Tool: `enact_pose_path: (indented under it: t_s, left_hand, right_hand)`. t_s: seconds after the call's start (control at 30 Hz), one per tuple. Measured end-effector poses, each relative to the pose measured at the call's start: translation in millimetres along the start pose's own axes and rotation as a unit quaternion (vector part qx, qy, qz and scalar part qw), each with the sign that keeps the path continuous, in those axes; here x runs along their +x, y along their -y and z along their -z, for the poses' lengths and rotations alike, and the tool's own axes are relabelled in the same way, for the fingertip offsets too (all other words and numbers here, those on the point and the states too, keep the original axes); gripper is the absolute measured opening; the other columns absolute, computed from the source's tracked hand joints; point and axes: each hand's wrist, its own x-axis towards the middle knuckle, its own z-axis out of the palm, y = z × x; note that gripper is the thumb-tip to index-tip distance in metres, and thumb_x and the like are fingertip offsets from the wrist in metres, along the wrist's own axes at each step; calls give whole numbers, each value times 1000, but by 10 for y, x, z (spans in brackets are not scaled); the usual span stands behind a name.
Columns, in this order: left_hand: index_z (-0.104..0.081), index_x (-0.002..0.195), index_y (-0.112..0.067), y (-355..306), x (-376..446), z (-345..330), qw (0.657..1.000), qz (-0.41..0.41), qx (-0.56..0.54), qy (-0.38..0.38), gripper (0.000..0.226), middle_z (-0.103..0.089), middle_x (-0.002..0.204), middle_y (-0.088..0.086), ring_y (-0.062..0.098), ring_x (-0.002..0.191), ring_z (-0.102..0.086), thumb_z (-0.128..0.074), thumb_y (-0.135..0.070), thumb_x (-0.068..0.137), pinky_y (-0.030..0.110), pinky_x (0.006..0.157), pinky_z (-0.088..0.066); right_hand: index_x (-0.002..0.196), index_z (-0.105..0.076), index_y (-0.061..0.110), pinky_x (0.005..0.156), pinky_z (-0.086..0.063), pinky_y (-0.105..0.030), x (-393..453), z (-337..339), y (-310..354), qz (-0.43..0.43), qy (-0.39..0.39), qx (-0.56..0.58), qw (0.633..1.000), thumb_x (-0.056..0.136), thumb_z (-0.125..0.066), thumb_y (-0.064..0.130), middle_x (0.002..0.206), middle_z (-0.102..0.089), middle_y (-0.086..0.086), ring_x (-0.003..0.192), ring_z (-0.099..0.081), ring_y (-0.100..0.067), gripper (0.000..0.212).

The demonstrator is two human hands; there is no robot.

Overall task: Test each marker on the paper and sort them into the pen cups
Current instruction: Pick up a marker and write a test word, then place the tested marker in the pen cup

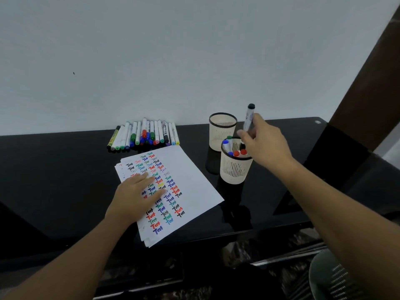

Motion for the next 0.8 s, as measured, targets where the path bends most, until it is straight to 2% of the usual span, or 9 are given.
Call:
enact_pose_path:
  t_s: [0.13, 0.27, 0.37, 0.57, 0.8]
  left_hand:
    - [-55, 146, -29, -14, 10, 4, 1000, 3, -2, 6, 77, -43, 158, -5, 16, 148, -33, -52, -76, 85, 42, 124, -24]
    - [-55, 146, -29, -13, 2, 13, 1000, 5, -3, 3, 75, -44, 157, -5, 16, 147, -34, -54, -74, 86, 42, 123, -24]
    - [-55, 146, -29, -24, 1, 19, 1000, 5, -1, 7, 76, -44, 157, -5, 16, 147, -35, -53, -76, 85, 43, 123, -25]
    - [-56, 144, -30, -13, -11, 33, 1000, 11, -17, 12, 74, -45, 156, -7, 14, 146, -35, -57, -73, 84, 42, 122, -25]
    - [-54, 144, -34, 125, 112, 146, 995, 22, -63, 78, 80, -41, 159, -5, 16, 148, -30, -59, -78, 78, 45, 122, -25]
  right_hand:
    - [103, -52, 22, 62, -56, -36, -29, -25, -73, -42, 33, 5, 999, 102, -58, 51, 83, -61, 10, 77, -64, -11, 29]
    - [104, -59, 30, 65, -55, -28, -16, -68, -74, -42, 20, 26, 999, 101, -61, 47, 86, -62, 14, 79, -63, -6, 17]
    - [101, -62, 33, 61, -51, -24, 11, -113, -89, -45, 32, 15, 998, 100, -65, 44, 87, -65, 15, 76, -63, -4, 11]
    - [103, -65, 33, 67, -58, -31, -14, -152, -53, -37, 34, 18, 999, 98, -67, 46, 84, -64, 15, 77, -63, -5, 15]
    - [100, -66, 32, 64, -51, -33, 16, -210, 313, 35, 4, 32, 999, 100, -60, 46, 71, -63, 12, 75, -61, -9, 16]
